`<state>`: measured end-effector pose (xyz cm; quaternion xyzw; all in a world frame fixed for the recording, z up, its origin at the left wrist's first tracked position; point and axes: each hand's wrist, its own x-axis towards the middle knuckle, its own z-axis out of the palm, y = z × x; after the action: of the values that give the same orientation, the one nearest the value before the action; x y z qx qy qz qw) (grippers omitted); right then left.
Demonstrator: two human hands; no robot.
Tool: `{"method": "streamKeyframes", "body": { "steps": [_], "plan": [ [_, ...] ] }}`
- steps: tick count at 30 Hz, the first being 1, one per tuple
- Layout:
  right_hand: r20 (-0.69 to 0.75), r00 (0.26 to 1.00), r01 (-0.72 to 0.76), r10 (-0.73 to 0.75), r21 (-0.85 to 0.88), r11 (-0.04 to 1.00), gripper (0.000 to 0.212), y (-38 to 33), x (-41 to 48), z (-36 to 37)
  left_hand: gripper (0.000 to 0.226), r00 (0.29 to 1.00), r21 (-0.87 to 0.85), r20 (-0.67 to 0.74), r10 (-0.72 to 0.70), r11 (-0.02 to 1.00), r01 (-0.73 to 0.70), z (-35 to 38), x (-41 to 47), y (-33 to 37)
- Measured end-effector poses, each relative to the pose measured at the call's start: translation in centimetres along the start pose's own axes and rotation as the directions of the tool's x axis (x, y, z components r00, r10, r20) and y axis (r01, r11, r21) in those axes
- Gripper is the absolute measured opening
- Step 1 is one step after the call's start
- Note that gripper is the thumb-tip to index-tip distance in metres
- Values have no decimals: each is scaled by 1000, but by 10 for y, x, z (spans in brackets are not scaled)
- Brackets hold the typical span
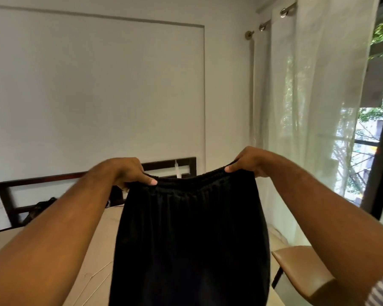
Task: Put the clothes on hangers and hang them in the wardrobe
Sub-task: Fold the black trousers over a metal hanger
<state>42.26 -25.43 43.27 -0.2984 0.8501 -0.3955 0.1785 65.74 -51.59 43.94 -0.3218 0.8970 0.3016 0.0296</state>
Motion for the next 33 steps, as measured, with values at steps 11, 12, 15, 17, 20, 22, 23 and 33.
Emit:
{"method": "streamKeyframes", "body": {
  "steps": [11, 12, 15, 17, 20, 22, 23, 33],
  "plan": [
    [336, 939, 146, -74, -195, 970, 46, -26, -42, -4, 31, 964, 10, 99, 247, 968, -249, 0, -39, 27],
    [364, 928, 167, -79, -216, 962, 45, -28, -46, -6, 31, 956, 10, 108, 274, 961, -277, -1, -43, 28],
    [452, 876, 281, -167, -198, 939, 37, -33, -62, -13, 26, 912, 48, 152, 382, 918, -393, -4, -57, 32],
    [571, 763, 452, -305, -133, 882, 31, -33, -75, -23, 19, 850, 136, 196, 488, 845, -517, -16, -71, 28],
    [729, 432, 605, -530, 202, 771, 25, -23, -95, -50, 21, 729, 109, 197, 656, 724, -681, -46, -94, 7],
    [670, 406, 619, -621, 298, 727, 24, -20, -99, -60, 25, 684, 72, 87, 724, 680, -729, -57, -99, 0],
    [605, 448, 671, -658, 258, 695, 23, -24, -98, -59, 27, 659, 138, 4, 752, 652, -746, -55, -95, 4],
    [138, 550, 822, -824, 82, 563, 29, -67, -78, 12, 19, 458, 32, -345, 819, 498, -866, 14, -44, 74]
  ]
}}
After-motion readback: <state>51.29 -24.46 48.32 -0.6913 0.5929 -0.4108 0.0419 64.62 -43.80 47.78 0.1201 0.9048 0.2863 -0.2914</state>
